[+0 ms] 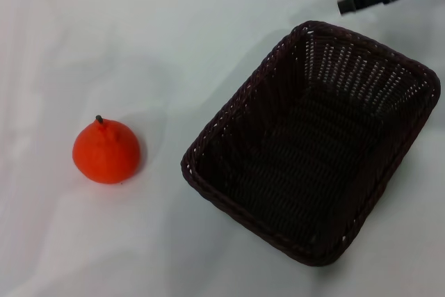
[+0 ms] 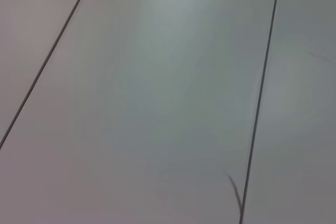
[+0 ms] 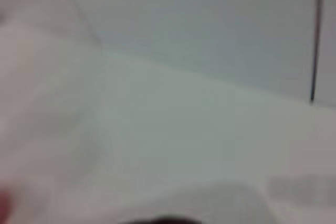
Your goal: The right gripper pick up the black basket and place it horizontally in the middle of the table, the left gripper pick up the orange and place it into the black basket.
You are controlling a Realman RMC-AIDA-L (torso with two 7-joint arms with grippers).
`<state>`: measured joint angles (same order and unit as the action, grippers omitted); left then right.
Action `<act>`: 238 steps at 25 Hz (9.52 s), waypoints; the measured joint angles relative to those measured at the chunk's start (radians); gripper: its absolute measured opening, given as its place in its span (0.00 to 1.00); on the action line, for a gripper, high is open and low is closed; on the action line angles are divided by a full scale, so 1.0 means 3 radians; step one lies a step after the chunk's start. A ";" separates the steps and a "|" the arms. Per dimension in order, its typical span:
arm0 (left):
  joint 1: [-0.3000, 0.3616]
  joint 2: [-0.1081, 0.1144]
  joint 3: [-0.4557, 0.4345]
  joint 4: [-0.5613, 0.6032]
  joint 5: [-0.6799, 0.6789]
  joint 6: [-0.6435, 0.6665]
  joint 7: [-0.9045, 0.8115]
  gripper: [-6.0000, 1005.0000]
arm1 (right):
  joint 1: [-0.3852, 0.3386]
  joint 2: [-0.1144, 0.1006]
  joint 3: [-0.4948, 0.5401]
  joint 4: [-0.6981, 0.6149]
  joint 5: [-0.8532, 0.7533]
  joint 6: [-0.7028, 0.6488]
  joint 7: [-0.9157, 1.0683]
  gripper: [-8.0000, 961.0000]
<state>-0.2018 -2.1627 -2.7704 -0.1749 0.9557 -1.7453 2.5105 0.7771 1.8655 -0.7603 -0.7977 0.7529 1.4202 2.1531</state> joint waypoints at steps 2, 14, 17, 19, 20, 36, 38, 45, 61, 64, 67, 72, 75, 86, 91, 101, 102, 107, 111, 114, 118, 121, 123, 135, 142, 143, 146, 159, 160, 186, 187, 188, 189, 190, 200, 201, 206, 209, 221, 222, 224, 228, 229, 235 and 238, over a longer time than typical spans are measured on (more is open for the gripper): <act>-0.0005 0.0000 0.0001 0.0000 0.0000 0.0019 0.0004 0.72 | 0.0080 0.0004 0.0006 -0.0107 -0.0261 0.0229 0.0045 0.80; -0.0019 -0.0009 0.0000 0.0001 0.0000 0.0092 0.0002 0.72 | 0.0332 0.0115 -0.0124 -0.0106 -0.1111 0.0463 0.0028 0.75; -0.0030 -0.0011 0.0000 0.0004 0.0000 0.0095 0.0001 0.72 | 0.0336 0.0130 -0.0271 0.0018 -0.1120 0.0406 -0.0013 0.74; -0.0040 -0.0011 0.0002 0.0006 0.0000 0.0097 0.0001 0.72 | 0.0337 0.0149 -0.0336 0.0087 -0.1123 0.0380 -0.0063 0.73; -0.0045 -0.0010 0.0004 0.0006 0.0000 0.0098 0.0000 0.72 | 0.0337 0.0156 -0.0342 0.0098 -0.1124 0.0374 -0.0081 0.72; -0.0099 -0.0003 0.0005 0.0005 0.0000 0.0169 -0.0003 0.71 | 0.0312 0.0128 -0.0195 0.0108 -0.1077 0.0480 -0.0102 0.24; -0.0099 -0.0001 0.0005 0.0005 -0.0004 0.0169 -0.0003 0.71 | 0.0310 0.0115 -0.0025 0.0108 -0.1062 0.0554 -0.0109 0.23; -0.0101 -0.0001 -0.0007 0.0002 -0.0022 0.0179 0.0004 0.71 | 0.0164 0.0011 0.0752 0.0156 -0.0637 0.0754 0.0003 0.20; -0.0193 0.0011 -0.0004 -0.0109 -0.0016 0.0303 0.0003 0.71 | -0.0273 -0.0037 0.1307 0.0746 -0.0015 0.0300 0.0691 0.20; -0.0212 0.0012 -0.0001 -0.0112 -0.0005 0.0334 0.0011 0.71 | -0.0302 0.0076 0.1293 0.0781 -0.0022 0.0070 0.0789 0.20; -0.0225 0.0016 0.0003 -0.0112 -0.0001 0.0345 0.0012 0.71 | -0.0306 0.0162 0.1308 0.0803 -0.0018 -0.0014 0.0848 0.20; -0.0223 0.0018 0.0005 -0.0113 0.0000 0.0347 0.0014 0.71 | -0.0286 0.0281 0.1299 0.0806 0.0013 -0.0037 0.0914 0.20; -0.0206 0.0018 0.0005 -0.0113 0.0000 0.0347 0.0015 0.71 | -0.0286 0.0328 0.1292 0.0808 0.0014 -0.0060 0.0939 0.20; -0.0175 0.0019 0.0006 -0.0112 0.0000 0.0347 0.0010 0.71 | -0.0310 0.0444 0.1292 0.0811 -0.0006 -0.0236 0.1002 0.20; -0.0176 0.0015 0.0006 -0.0112 0.0000 0.0347 0.0015 0.71 | -0.0315 0.0463 0.1288 0.0817 -0.0011 -0.0249 0.1044 0.20; -0.0172 0.0018 0.0005 -0.0112 0.0000 0.0347 0.0017 0.71 | -0.0346 0.0436 0.1291 0.0897 0.0013 -0.0259 0.1091 0.19; -0.0172 0.0018 0.0005 -0.0112 0.0000 0.0348 0.0017 0.71 | -0.0348 0.0434 0.1291 0.0895 0.0013 -0.0259 0.1089 0.19; -0.0171 0.0019 0.0005 -0.0112 0.0000 0.0353 0.0017 0.71 | -0.0350 0.0433 0.1290 0.0883 0.0013 -0.0258 0.1025 0.38; -0.0171 0.0019 0.0005 -0.0112 0.0000 0.0357 0.0017 0.71 | -0.0330 0.0427 0.1285 0.0881 0.0012 -0.0232 0.0930 0.44; -0.0171 0.0018 0.0005 -0.0112 0.0000 0.0359 0.0017 0.71 | -0.0308 0.0427 0.1282 0.0870 0.0014 -0.0179 0.0825 0.51; -0.0171 0.0016 0.0006 -0.0110 0.0000 0.0367 0.0017 0.71 | -0.0273 0.0427 0.1264 0.0880 0.0018 -0.0094 0.0714 0.69; -0.0171 0.0015 0.0008 -0.0106 0.0000 0.0375 0.0010 0.71 | -0.0266 0.0427 0.1213 0.0867 0.0019 -0.0079 0.0696 0.77; -0.0171 0.0015 0.0015 -0.0101 0.0000 0.0378 0.0008 0.71 | -0.0273 0.0425 0.1197 0.0856 0.0020 -0.0082 0.0686 0.83; 0.0026 0.0249 0.1187 -0.0370 0.0304 0.0571 -0.0239 0.71 | -0.0553 0.0272 0.1246 0.0764 0.0728 -0.0096 0.0408 0.97; 0.0043 0.0536 0.1834 -0.0417 0.0944 0.0843 -0.0655 0.71 | -0.0637 0.0181 0.1246 0.0767 0.1125 -0.0242 0.0294 0.97; 0.0030 0.0554 0.1874 -0.0417 0.1050 0.0869 -0.0719 0.71 | -0.0627 0.0176 0.1246 0.0767 0.1131 -0.0277 0.0290 0.97; -0.0008 0.0562 0.1934 -0.0420 0.1293 0.0949 -0.0844 0.70 | -0.0570 0.0173 0.1238 0.0776 0.1138 -0.0356 0.0258 0.97; -0.0143 0.0462 0.1976 -0.0412 0.1625 0.1229 -0.0921 0.69 | -0.0436 0.0199 0.1225 0.0798 0.1144 -0.0521 0.0195 0.97; -0.0167 0.0452 0.1979 -0.0412 0.1670 0.1278 -0.0921 0.69 | -0.0436 0.0203 0.1231 0.0798 0.1145 -0.0521 0.0186 0.97; -0.0223 0.0408 0.1977 -0.0660 0.1894 0.1537 -0.0979 0.17 | -0.0473 0.0207 0.1241 0.0863 0.1244 -0.0625 0.0124 0.97; -0.0206 0.0409 0.1975 -0.0682 0.1892 0.1515 -0.0980 0.16 | -0.0472 0.0207 0.1241 0.0868 0.1249 -0.0634 0.0124 0.97; -0.0176 0.0412 0.1954 -0.0723 0.1887 0.1474 -0.0982 0.15 | -0.0471 0.0207 0.1241 0.0875 0.1259 -0.0643 0.0124 0.97; -0.0142 0.0412 0.1905 -0.0764 0.1881 0.1422 -0.0985 0.14 | -0.0469 0.0207 0.1241 0.0883 0.1270 -0.0651 0.0123 0.97; -0.0115 0.0412 0.1824 -0.0799 0.1880 0.1353 -0.0985 0.14 | -0.0467 0.0206 0.1241 0.0891 0.1285 -0.0654 0.0120 0.97; -0.0012 0.0334 0.0739 -0.1006 0.1870 0.0633 -0.0975 0.10 | -0.0479 0.0207 0.1241 0.0920 0.1434 -0.0679 0.0029 0.97; -0.0041 0.0311 0.0629 -0.1030 0.1869 0.0577 -0.0976 0.09 | -0.0480 0.0207 0.1240 0.0927 0.1457 -0.0681 0.0013 0.97; -0.0303 0.0233 0.0461 -0.1056 0.1866 0.0368 -0.0999 0.06 | -0.0484 0.0235 0.1239 0.0942 0.1560 -0.0682 -0.0085 0.97; -0.0530 0.0178 0.0501 -0.1058 0.1877 0.0347 -0.1013 0.06 | -0.0479 0.0269 0.1225 0.0942 0.1658 -0.0684 -0.0188 0.97; -0.1025 0.0001 0.1255 -0.1065 0.1892 0.1146 -0.1444 0.28 | -0.0427 0.0433 0.1229 0.0954 0.1881 -0.0692 -0.0608 0.96; -0.1030 0.0001 0.1282 -0.1064 0.1882 0.1160 -0.1458 0.30 | -0.0428 0.0436 0.1231 0.0968 0.1909 -0.0695 -0.0636 0.96; -0.1034 0.0000 0.1293 -0.1062 0.1870 0.1158 -0.1483 0.34 | -0.0429 0.0437 0.1232 0.1012 0.2009 -0.0704 -0.0727 0.96; -0.0951 -0.0005 0.1276 -0.1078 0.1681 0.1050 -0.1477 0.42 | -0.0422 0.0461 0.1225 0.1066 0.2252 -0.0721 -0.0967 0.96; -0.0920 -0.0006 0.1275 -0.1079 0.1599 0.1027 -0.1467 0.44 | -0.0420 0.0474 0.1224 0.1071 0.2312 -0.0725 -0.1047 0.96; -0.0525 -0.0006 0.1109 -0.0944 0.0724 0.0697 -0.1072 0.67 | -0.0482 0.0640 0.1242 0.1073 0.2973 -0.0865 -0.1925 0.96; -0.0358 -0.0006 0.0824 -0.0683 0.0341 0.0511 -0.0734 0.78 | -0.0535 0.0723 0.1303 0.1210 0.3548 -0.1025 -0.2827 0.96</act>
<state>-0.3091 -2.1645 -2.5233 -0.3797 1.0580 -1.5920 2.2902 0.6167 2.0823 -0.3694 -0.4348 1.8174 1.1128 1.3052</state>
